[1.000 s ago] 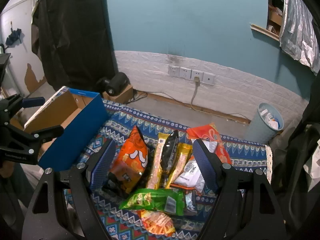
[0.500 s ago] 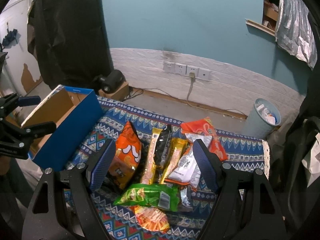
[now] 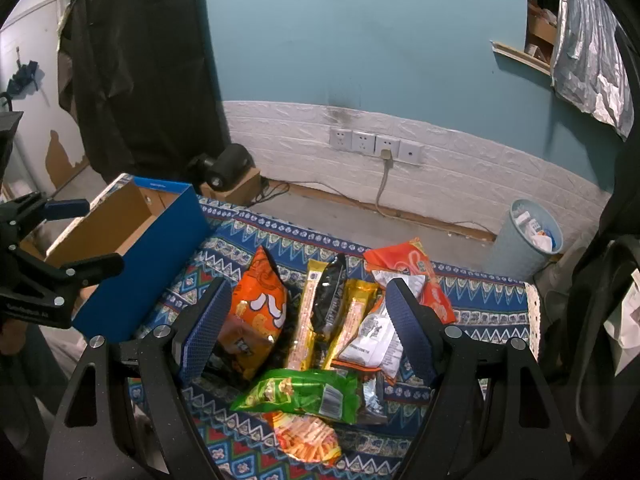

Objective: Organize snacks

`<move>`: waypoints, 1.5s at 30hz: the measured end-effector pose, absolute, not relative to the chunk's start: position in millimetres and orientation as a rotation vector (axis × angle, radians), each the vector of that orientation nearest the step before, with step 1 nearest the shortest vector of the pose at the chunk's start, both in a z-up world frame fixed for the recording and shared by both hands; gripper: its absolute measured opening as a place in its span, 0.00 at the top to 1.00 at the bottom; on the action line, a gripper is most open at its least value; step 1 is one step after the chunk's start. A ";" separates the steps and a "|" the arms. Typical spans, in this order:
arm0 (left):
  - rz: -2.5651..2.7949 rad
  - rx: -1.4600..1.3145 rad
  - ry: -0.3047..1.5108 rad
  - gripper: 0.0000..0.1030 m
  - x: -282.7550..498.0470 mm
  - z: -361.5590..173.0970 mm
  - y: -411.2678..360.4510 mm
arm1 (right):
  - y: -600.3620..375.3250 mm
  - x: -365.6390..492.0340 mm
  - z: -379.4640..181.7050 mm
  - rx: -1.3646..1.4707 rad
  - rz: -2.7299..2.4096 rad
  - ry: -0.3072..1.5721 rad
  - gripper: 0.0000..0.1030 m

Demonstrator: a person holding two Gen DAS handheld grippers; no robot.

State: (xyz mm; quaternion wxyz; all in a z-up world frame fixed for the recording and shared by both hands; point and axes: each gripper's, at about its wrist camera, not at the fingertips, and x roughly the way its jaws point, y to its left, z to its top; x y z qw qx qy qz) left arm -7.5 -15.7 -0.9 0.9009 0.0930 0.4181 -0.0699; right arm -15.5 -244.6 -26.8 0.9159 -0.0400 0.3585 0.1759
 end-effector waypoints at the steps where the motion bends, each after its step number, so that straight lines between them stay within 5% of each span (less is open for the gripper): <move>1: -0.145 0.193 0.864 0.03 -7.5 -0.8 -15.8 | -244.4 -15.4 -26.7 -0.082 0.362 0.738 0.24; 45: -0.155 0.219 0.879 0.03 -8.1 -8.1 -24.0 | -248.9 -15.0 -26.5 -0.089 0.353 0.743 0.24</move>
